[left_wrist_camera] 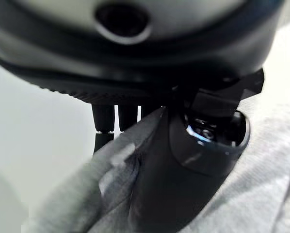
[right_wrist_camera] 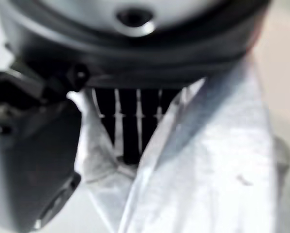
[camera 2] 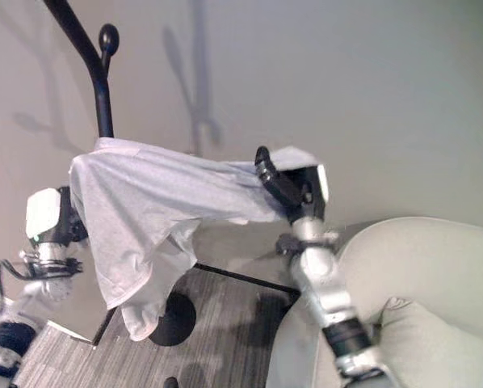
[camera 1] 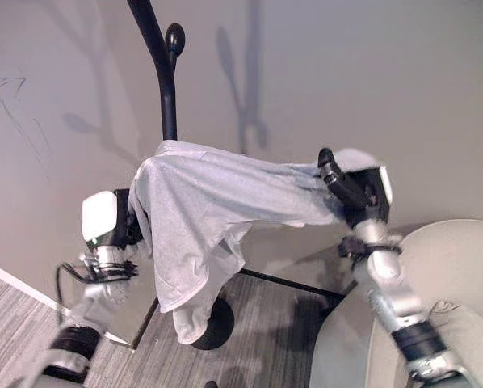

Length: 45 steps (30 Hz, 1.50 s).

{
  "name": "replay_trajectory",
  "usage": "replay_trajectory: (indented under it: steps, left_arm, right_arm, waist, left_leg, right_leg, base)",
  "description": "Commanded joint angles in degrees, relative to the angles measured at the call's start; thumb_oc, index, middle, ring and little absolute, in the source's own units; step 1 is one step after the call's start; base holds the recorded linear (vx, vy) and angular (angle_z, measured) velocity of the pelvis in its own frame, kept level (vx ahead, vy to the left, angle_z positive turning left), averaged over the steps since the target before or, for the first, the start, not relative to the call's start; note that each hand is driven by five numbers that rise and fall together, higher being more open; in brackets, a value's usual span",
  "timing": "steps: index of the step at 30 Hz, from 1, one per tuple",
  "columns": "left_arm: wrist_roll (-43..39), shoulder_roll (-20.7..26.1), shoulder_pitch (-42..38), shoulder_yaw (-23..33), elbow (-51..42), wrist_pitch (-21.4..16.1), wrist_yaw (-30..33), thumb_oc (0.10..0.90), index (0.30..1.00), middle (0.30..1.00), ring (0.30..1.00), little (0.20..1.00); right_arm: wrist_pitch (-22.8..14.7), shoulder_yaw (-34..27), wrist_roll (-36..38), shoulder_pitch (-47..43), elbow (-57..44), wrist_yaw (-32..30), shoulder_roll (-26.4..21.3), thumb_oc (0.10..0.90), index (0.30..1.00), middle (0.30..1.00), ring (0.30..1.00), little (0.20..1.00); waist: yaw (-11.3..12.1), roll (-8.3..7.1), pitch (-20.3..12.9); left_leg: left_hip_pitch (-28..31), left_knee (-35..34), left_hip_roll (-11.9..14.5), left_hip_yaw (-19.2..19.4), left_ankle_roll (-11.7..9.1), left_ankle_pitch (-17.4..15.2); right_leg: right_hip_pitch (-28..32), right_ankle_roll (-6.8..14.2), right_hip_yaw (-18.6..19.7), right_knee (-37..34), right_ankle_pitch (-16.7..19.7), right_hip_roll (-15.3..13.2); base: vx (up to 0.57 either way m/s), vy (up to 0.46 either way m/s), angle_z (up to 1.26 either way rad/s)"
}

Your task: Hang the clothes on the sofa on the clothes rack.

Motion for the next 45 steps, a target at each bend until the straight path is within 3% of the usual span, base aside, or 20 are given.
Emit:
replay_trajectory:
  steps: [1, 4, 6, 8, 9, 10, 15, 23, 25, 28, 29, 32, 33, 37, 38, 40, 42, 45]
  left_arm:
    - [-10.21, -1.68, -1.00, 2.68, -2.10, -4.41, 2.72, 0.400, 0.300, 0.300, 0.300, 0.300]
    - [-23.11, -9.10, 1.87, 0.40, -4.79, -7.94, 0.04, 0.400, 0.300, 0.300, 0.300, 0.300]
    - [-34.51, -12.62, 2.97, -1.91, -7.25, -10.40, -5.10, 0.400, 0.300, 0.300, 0.300, 0.300]
    - [-47.50, -15.67, 3.20, -4.17, -10.34, -11.96, -10.19, 0.400, 0.300, 0.300, 0.300, 0.300]
    - [-49.61, -16.33, 3.53, -5.83, -11.86, -11.25, -12.63, 0.400, 0.300, 0.300, 0.300, 0.300]
    - [-49.95, -16.63, 3.55, -6.54, -12.08, -11.13, -13.31, 0.400, 0.300, 0.300, 0.300, 0.300]
    - [-51.32, -16.67, 3.34, -7.56, -13.08, -11.15, -15.01, 0.400, 0.300, 0.300, 0.300, 0.300]
    - [-52.94, -16.05, 4.46, -4.55, -13.87, -10.79, -16.61, 0.400, 0.300, 0.300, 0.300, 0.300]
    - [-53.05, -15.83, 5.14, -3.63, -13.38, -10.46, -16.84, 0.800, 0.900, 0.900, 0.900, 0.900]
    - [-54.01, -15.14, 6.77, -2.28, -13.50, -9.33, -18.12, 0.800, 0.900, 0.900, 0.900, 0.900]
    - [-54.01, -15.15, 6.78, -2.28, -13.50, -9.33, -18.12, 0.800, 0.900, 0.900, 0.900, 0.900]
    - [-54.15, -13.90, 8.44, -0.58, -14.23, -8.35, -19.69, 0.800, 0.900, 0.900, 0.900, 0.900]
    - [-54.14, -13.91, 8.45, -0.57, -14.23, -8.34, -19.69, 0.800, 0.900, 0.900, 0.900, 0.900]
    - [-52.61, -11.76, 11.38, 1.74, -17.04, -7.22, -22.18, 0.800, 0.900, 0.900, 0.900, 0.900]
    - [-51.92, -10.84, 12.48, 2.43, -18.59, -6.83, -23.39, 0.800, 0.900, 0.900, 0.900, 0.900]
    - [-51.92, -10.38, 13.12, 2.62, -19.57, -6.59, -24.09, 0.800, 0.900, 0.900, 0.900, 0.900]
    - [-50.33, -7.46, 17.05, 4.67, -24.91, -6.12, -27.67, 0.800, 0.900, 0.900, 0.900, 0.900]
    - [-49.13, -6.38, 18.53, 7.44, -28.05, -6.34, -27.36, 0.800, 0.900, 0.900, 0.900, 0.900]
  right_arm:
    - [-3.85, -0.73, 3.33, -0.12, -0.99, 1.49, 0.40, 0.400, 0.300, 0.300, 0.300, 0.300]
    - [-3.48, 1.39, 11.19, 3.60, 2.06, 3.50, 5.82, 0.400, 0.300, 0.300, 0.300, 0.300]
    - [-2.97, 3.01, 18.09, 5.02, 3.53, 5.12, 9.33, 0.400, 0.300, 0.300, 0.300, 0.300]
    - [-2.46, 4.79, 24.87, 5.58, 5.56, 5.54, 12.96, 0.449, 0.373, 0.373, 0.373, 0.373]
    - [-1.97, 5.69, 29.16, 5.63, 7.33, 6.42, 15.23, 0.734, 0.801, 0.801, 0.801, 0.801]
    - [-1.52, 5.85, 31.25, 5.58, 8.30, 7.38, 15.94, 0.800, 0.900, 0.900, 0.900, 0.900]
    - [-1.45, 6.77, 34.06, 5.37, 9.98, 9.33, 15.90, 0.800, 0.900, 0.900, 0.900, 0.900]
    - [0.55, 7.24, 31.47, 7.02, 4.40, 13.11, 8.90, 0.800, 0.900, 0.900, 0.900, 0.900]
    - [1.31, 7.46, 29.18, 7.15, 2.58, 12.91, 6.57, 0.800, 0.900, 0.900, 0.900, 0.900]
    - [3.28, 8.11, 24.54, 7.12, -3.04, 13.27, 0.18, 0.800, 0.900, 0.900, 0.900, 0.900]
    - [3.29, 8.11, 24.54, 7.13, -3.05, 13.26, 0.17, 0.800, 0.900, 0.900, 0.900, 0.900]
    - [5.43, 8.33, 17.39, 5.75, -8.46, 14.11, -8.51, 0.800, 0.900, 0.900, 0.900, 0.900]
    - [5.43, 8.33, 17.39, 5.75, -8.48, 14.11, -8.53, 0.800, 0.900, 0.900, 0.900, 0.900]
    - [8.06, 8.50, 11.62, 4.18, -14.16, 18.51, -22.20, 0.800, 0.900, 0.900, 0.900, 0.900]
    - [9.31, 9.77, 10.98, 2.98, -15.71, 20.77, -28.87, 0.800, 0.900, 0.900, 0.900, 0.900]
    - [9.77, 10.21, 11.08, 2.77, -16.56, 21.77, -31.71, 0.800, 0.900, 0.900, 0.900, 0.900]
    - [11.79, 12.04, 12.98, 1.13, -19.97, 26.28, -42.39, 0.800, 0.900, 0.900, 0.900, 0.900]
    - [12.08, 10.29, 16.11, 2.31, -22.43, 27.26, -44.15, 0.800, 0.900, 0.900, 0.900, 0.900]
  waist:
    - [1.13, 0.48, -3.82]
    - [1.05, 0.65, -3.77]
    - [0.99, 0.83, -3.64]
    - [1.04, 1.06, -3.55]
    - [1.08, 1.16, -3.50]
    - [1.08, 1.19, -3.64]
    - [1.09, 1.13, -3.95]
    - [0.99, 0.63, -4.56]
    - [0.93, 0.45, -4.73]
    - [0.96, 0.13, -4.78]
    - [0.96, 0.14, -4.78]
    - [0.80, -0.08, -4.71]
    - [0.81, -0.07, -4.69]
    - [0.58, -0.22, -4.40]
    - [0.42, -0.24, -4.13]
    - [0.36, -0.19, -3.97]
    - [0.28, -0.06, -3.35]
    - [0.60, -0.08, -3.02]
  left_leg:
    - [4.08, 0.22, 5.17, 1.60, -4.23, -6.78]
    - [4.02, 0.22, 5.05, 1.21, -4.04, -6.54]
    - [4.00, 0.22, 4.96, 1.08, -3.96, -6.36]
    - [3.75, 0.22, 4.90, 0.85, -3.93, -6.16]
    - [3.67, 0.22, 4.85, 0.61, -3.91, -6.11]
    - [3.48, 0.22, 4.85, 0.55, -3.92, -6.05]
    - [3.36, 0.22, 4.76, 0.48, -3.94, -6.03]
    - [3.13, 0.22, 4.63, 0.50, -3.99, -6.24]
    - [3.18, 0.22, 4.63, 0.65, -3.99, -6.32]
    - [3.07, 0.22, 4.69, 0.90, -3.92, -6.39]
    - [3.08, 0.22, 4.70, 0.91, -3.92, -6.40]
    - [3.13, 0.22, 4.71, 1.53, -3.83, -6.58]
    - [3.16, 0.22, 4.71, 1.54, -3.83, -6.59]
    - [3.27, 0.22, 4.85, 2.05, -3.83, -6.73]
    - [3.39, 0.22, 4.91, 2.38, -3.90, -6.76]
    - [3.43, 0.22, 4.97, 2.50, -3.92, -6.73]
    - [3.91, 0.22, 5.20, 2.79, -4.23, -6.66]
    - [4.06, 0.22, 5.48, 2.74, -4.42, -6.44]
  right_leg:
    - [-0.49, 1.43, -1.90, 0.36, 2.39, -1.29]
    - [-0.52, 1.17, -1.90, 0.36, 2.38, -1.25]
    - [-0.48, 1.02, -2.06, 0.36, 2.48, -1.26]
    - [-0.66, 0.86, -2.04, 0.36, 2.69, -1.20]
    - [-0.71, 0.83, -2.03, 0.36, 2.89, -1.19]
    - [-0.91, 0.79, -1.96, 0.36, 2.97, -1.17]
    - [-1.15, 0.75, -1.84, 0.36, 3.10, -1.17]
    - [-1.55, 1.00, -2.00, 0.36, 3.44, -1.37]
    - [-1.70, 1.06, -2.00, 0.36, 3.56, -1.44]
    - [-2.11, 1.19, -1.78, 0.36, 3.86, -1.55]
    - [-2.10, 1.19, -1.78, 0.36, 3.86, -1.55]
    - [-2.41, 1.52, -1.56, 0.36, 4.33, -1.77]
    - [-2.39, 1.52, -1.55, 0.36, 4.33, -1.77]
    - [-2.83, 1.87, -1.61, 1.12, 4.42, -1.91]
    - [-3.01, 2.06, -1.69, 1.63, 4.33, -1.95]
    - [-3.10, 2.13, -1.74, 1.98, 4.30, -1.98]
    - [-3.08, 2.22, -2.24, 3.17, 3.88, -1.99]
    - [-3.07, 2.29, -3.16, 3.63, 3.69, -2.04]
  base:
    - [0.00, 0.000, 0.00]
    - [-0.01, -0.007, 0.01]
    - [-0.03, -0.012, 0.05]
    - [-0.05, -0.007, 0.07]
    - [-0.06, -0.001, 0.06]
    - [-0.04, 0.002, 0.05]
    - [-0.02, 0.006, 0.02]
    - [-0.03, 0.008, 0.00]
    - [-0.03, 0.016, -0.01]
    - [-0.04, 0.018, -0.03]
    - [-0.03, 0.016, -0.04]
    - [-0.03, 0.017, -0.04]
    - [-0.02, 0.009, -0.05]
    - [-0.03, 0.012, -0.09]
    - [-0.04, 0.013, -0.07]
    - [-0.02, 0.007, -0.11]
    - [-0.02, -0.014, -0.08]
    - [0.00, -0.029, -0.09]
